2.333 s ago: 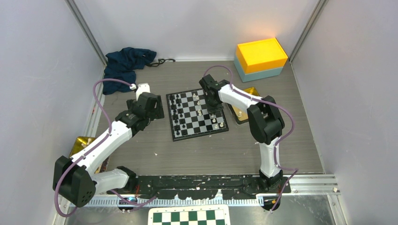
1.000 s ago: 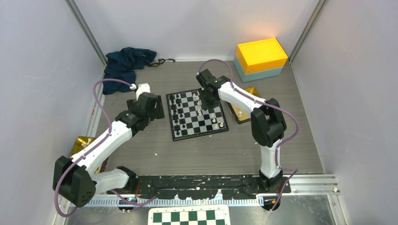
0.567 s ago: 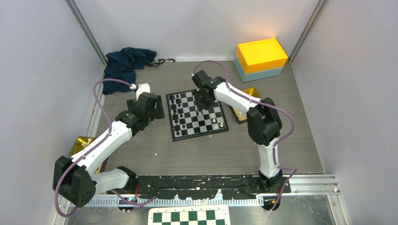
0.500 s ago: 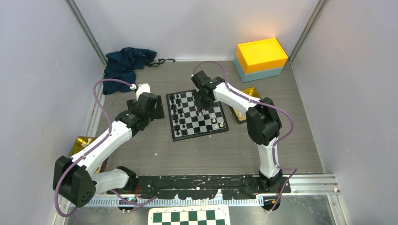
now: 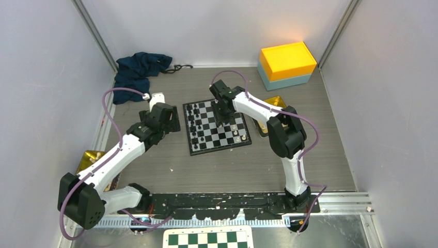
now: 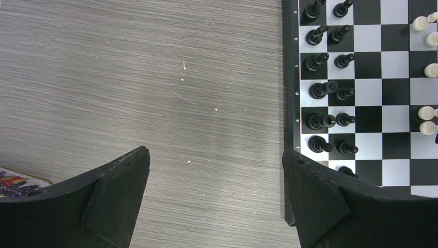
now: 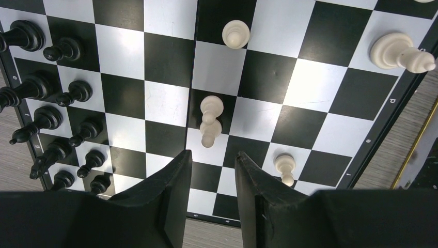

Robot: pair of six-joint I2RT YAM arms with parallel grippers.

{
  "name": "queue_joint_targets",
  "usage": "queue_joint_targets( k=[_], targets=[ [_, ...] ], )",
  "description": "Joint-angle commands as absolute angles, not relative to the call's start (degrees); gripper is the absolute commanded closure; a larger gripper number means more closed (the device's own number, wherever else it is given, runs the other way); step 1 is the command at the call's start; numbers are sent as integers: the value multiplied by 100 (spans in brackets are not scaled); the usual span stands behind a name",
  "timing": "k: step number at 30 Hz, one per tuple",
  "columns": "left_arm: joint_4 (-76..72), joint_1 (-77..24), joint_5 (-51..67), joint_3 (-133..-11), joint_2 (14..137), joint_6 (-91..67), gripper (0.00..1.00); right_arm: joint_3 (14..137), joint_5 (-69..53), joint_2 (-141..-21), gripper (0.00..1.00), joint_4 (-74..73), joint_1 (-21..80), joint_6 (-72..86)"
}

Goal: Set up the chess pieces on the board
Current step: Pick up the chess piece from the chessboard.

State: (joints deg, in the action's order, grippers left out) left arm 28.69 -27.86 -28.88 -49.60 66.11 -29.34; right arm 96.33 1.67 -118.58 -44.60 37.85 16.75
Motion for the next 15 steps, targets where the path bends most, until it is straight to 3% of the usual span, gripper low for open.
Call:
queue_joint_targets(
  k=[1,15],
  targets=[
    [2666,-2751,-2962,-4949,6418,-2897,0,9921,97,-11850,58,-4298,3829,1624],
    [2679,-2751,-2971,-4915,6373,-2898,0,9948,80,-11980,62,-4228,3841,1637]
  ],
)
